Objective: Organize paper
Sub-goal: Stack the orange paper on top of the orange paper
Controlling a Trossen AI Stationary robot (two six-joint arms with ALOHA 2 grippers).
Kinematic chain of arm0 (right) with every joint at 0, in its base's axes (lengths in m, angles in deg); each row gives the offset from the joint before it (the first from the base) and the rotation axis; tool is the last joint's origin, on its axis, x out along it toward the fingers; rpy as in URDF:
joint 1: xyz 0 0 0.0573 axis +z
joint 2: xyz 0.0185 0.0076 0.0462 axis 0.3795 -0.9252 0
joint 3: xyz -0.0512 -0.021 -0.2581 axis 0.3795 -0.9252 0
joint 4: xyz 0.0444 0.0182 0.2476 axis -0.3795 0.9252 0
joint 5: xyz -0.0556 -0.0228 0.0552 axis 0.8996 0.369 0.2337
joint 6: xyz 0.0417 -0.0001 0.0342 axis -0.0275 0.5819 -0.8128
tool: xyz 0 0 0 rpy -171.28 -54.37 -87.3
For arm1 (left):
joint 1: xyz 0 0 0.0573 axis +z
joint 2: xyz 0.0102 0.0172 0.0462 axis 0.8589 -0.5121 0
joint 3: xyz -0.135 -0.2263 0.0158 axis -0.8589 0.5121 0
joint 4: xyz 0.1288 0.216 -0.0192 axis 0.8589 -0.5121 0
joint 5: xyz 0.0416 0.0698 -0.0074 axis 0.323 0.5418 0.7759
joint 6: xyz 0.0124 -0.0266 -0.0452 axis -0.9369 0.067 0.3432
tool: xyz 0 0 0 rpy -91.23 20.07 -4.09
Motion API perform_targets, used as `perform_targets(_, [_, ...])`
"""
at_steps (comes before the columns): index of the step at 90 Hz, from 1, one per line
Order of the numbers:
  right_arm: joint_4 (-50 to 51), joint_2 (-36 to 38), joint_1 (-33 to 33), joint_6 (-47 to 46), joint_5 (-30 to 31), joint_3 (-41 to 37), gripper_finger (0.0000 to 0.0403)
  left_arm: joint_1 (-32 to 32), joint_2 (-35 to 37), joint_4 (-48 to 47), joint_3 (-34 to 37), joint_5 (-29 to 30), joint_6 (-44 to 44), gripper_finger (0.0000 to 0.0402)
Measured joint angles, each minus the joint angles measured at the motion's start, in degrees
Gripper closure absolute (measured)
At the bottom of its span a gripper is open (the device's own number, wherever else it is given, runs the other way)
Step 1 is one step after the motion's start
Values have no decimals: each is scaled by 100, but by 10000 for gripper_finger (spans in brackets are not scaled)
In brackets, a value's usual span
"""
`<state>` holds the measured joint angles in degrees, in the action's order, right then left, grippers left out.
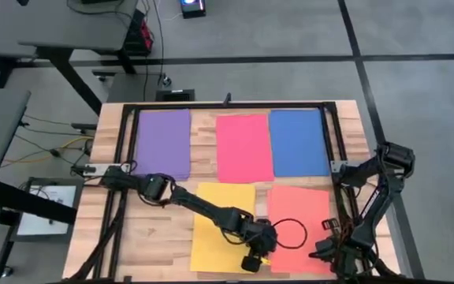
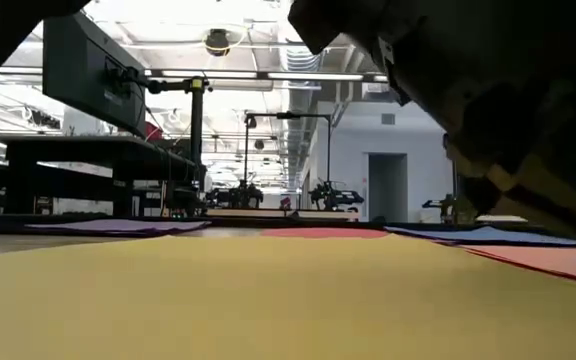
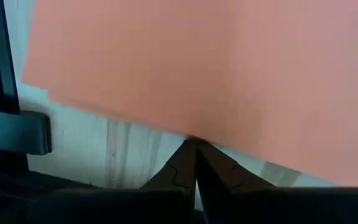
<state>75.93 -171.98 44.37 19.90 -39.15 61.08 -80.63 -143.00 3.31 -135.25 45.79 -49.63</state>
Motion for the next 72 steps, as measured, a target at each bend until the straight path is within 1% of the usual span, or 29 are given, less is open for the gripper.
perform_targets(9, [-1, 0, -10, 14, 24, -2, 403, 0, -116, 244, -1, -166, 196, 402])
perform_targets(20, [-10, -2, -26, 12, 31, -3, 403, 2, -169, 384, -3, -224, 348, 402])
perform_targets(50, [19, -2, -31, 4, 57, 1, 403, -4, -169, 482, -5, -151, 196, 402])
perform_targets(64, [109, 50, -31, -178, 51, 9, 403, -4, -193, 445, -147, -83, -59, 402])
perform_targets(72, [204, 82, -42, -184, 190, 87, 403, -4, -193, 447, -151, -39, -57, 402])
